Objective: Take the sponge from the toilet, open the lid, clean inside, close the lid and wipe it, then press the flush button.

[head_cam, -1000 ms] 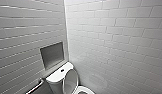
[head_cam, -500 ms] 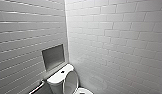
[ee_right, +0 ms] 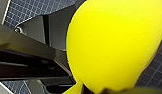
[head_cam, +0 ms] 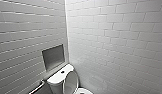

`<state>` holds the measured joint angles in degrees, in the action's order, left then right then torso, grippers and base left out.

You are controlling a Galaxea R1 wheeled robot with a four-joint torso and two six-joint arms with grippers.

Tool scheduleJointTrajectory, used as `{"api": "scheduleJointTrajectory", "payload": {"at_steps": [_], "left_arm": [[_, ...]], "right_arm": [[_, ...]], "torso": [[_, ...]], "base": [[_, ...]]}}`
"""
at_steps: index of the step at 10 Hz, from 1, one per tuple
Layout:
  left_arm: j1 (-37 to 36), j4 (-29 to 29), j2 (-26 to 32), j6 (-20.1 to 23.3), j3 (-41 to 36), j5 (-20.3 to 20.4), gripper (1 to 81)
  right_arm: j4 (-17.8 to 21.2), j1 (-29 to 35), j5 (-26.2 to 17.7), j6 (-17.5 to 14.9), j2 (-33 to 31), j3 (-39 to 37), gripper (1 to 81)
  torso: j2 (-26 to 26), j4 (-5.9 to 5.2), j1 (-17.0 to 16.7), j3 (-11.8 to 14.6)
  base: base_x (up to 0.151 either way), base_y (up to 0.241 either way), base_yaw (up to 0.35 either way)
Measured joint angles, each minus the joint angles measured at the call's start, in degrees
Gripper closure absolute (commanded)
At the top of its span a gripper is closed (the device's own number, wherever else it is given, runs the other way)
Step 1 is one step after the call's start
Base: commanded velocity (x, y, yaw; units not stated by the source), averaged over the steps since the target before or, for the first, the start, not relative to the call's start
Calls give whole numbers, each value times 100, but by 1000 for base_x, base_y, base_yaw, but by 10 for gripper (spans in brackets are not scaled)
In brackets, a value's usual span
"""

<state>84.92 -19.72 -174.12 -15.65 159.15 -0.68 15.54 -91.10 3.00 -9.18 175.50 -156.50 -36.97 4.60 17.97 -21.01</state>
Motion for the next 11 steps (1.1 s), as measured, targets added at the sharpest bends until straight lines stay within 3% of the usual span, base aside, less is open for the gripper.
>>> {"api": "scheduleJointTrajectory", "payload": {"at_steps": [5,11], "left_arm": [[-38,0,-5,2,-5,55,10],[20,5,6,0,-7,5,10]], "right_arm": [[11,54,22,0,33,2,811],[11,15,-2,-2,-9,35,811]], "torso": [[0,0,-13,4],[4,0,-9,2]], "base": [[110,0,0],[0,0,0]]}}
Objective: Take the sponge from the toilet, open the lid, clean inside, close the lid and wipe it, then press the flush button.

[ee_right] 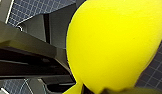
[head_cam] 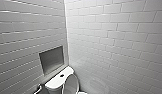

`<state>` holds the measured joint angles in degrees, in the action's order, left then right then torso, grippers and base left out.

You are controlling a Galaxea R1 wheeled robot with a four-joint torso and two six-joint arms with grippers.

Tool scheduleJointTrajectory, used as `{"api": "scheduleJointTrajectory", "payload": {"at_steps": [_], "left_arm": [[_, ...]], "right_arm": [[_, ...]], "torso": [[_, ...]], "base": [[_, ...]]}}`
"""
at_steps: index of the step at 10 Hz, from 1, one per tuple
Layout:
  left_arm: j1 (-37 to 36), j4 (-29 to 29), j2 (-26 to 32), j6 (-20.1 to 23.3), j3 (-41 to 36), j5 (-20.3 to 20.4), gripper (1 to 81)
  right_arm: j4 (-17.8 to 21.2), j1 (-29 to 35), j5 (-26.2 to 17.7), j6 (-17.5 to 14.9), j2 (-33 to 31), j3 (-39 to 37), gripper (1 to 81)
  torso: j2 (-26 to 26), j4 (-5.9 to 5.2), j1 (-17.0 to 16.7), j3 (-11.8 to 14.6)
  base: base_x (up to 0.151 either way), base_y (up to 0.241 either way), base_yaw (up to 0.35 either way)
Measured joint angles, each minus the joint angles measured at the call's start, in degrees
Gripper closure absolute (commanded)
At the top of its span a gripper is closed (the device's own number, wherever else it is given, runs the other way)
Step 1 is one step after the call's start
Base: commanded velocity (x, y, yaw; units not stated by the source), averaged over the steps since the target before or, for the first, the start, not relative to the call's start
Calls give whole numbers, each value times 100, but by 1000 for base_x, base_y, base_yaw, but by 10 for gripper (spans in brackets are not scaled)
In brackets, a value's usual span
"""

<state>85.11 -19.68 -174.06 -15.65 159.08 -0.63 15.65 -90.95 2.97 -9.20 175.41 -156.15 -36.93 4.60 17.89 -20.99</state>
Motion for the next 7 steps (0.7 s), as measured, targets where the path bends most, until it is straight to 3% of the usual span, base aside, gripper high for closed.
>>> {"api": "scheduleJointTrajectory", "payload": {"at_steps": [3,7], "left_arm": [[66,-2,193,2,-282,48,10],[149,0,619,2,-1282,39,10]], "right_arm": [[0,38,33,0,-305,717,811],[2,155,313,67,-1570,2837,811]], "torso": [[0,0,0,0],[0,0,0,0]], "base": [[0,0,0],[0,0,0]]}}
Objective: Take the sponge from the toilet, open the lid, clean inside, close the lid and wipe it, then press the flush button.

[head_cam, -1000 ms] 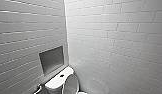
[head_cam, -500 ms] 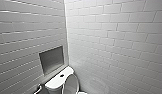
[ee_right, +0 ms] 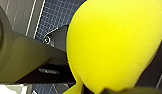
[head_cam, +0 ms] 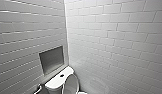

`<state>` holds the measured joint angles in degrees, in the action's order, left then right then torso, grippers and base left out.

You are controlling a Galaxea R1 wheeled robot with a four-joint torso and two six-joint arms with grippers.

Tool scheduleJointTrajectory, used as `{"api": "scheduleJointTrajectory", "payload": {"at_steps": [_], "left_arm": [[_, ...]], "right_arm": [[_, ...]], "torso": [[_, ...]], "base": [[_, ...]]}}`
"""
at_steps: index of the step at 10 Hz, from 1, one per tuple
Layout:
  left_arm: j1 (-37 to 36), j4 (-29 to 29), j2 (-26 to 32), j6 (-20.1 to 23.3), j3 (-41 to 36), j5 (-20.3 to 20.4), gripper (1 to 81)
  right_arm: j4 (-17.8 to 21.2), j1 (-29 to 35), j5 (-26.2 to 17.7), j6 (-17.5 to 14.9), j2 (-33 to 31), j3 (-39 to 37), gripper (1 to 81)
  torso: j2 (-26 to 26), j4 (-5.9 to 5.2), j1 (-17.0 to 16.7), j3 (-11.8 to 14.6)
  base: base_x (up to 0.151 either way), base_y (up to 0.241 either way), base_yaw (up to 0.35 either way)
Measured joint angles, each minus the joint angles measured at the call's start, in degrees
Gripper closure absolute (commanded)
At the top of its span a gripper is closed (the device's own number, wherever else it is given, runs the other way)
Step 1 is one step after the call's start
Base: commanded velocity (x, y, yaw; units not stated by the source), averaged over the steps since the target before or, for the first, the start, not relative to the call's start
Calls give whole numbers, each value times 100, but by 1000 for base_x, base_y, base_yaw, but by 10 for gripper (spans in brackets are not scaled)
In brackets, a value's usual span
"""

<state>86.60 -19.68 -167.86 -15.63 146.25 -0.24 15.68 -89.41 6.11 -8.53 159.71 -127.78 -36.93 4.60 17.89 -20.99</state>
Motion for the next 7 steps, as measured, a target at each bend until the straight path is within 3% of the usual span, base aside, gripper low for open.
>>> {"api": "scheduleJointTrajectory", "payload": {"at_steps": [3,7], "left_arm": [[13,5,91,-2,-59,-22,10],[6,6,56,-2,20,-13,10]], "right_arm": [[20,344,183,96,-1280,1552,811],[162,1124,238,179,-2500,2750,811]], "torso": [[0,0,-5,-262],[2,0,0,-839]], "base": [[0,0,0],[0,0,0]]}}
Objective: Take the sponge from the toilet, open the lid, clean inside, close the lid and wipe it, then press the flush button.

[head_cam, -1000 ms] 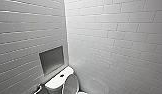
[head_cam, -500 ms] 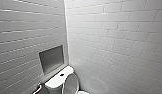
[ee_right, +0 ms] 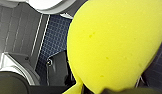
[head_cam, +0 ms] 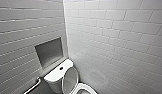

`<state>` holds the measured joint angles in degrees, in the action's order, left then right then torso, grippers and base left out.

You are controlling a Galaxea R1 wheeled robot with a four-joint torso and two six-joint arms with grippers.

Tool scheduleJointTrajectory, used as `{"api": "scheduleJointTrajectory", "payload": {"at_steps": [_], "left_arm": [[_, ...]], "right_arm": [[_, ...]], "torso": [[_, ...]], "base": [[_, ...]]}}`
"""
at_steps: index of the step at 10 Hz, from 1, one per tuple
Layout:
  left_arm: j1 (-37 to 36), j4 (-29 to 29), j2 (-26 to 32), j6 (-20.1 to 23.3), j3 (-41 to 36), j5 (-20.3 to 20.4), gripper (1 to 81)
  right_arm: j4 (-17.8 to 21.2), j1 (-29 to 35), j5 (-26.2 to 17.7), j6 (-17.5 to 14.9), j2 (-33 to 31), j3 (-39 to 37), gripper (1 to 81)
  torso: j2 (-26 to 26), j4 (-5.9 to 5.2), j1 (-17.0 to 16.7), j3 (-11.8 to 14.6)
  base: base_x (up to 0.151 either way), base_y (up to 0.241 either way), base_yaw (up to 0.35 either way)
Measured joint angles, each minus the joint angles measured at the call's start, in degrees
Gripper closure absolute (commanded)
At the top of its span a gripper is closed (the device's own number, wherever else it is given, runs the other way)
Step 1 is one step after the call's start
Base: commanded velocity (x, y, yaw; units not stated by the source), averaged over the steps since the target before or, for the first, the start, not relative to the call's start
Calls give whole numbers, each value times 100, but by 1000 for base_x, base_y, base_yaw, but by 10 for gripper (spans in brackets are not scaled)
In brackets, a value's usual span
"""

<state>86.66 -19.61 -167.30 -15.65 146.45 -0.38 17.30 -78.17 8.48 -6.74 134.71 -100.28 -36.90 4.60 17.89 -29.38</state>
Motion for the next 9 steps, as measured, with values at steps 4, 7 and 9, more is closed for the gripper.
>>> {"api": "scheduleJointTrajectory", "payload": {"at_steps": [4,7,9], "left_arm": [[-43,13,-119,0,177,43,10],[-100,16,-144,0,179,48,10],[-122,16,-146,0,179,59,10]], "right_arm": [[227,1133,-6,38,-319,243,811],[371,1836,-317,84,-369,222,811],[417,2096,-546,151,-364,105,811]], "torso": [[7,-206,2,-603],[11,-520,6,-1132],[15,-680,9,-1316]], "base": [[0,0,0],[0,0,0],[0,0,0]]}}
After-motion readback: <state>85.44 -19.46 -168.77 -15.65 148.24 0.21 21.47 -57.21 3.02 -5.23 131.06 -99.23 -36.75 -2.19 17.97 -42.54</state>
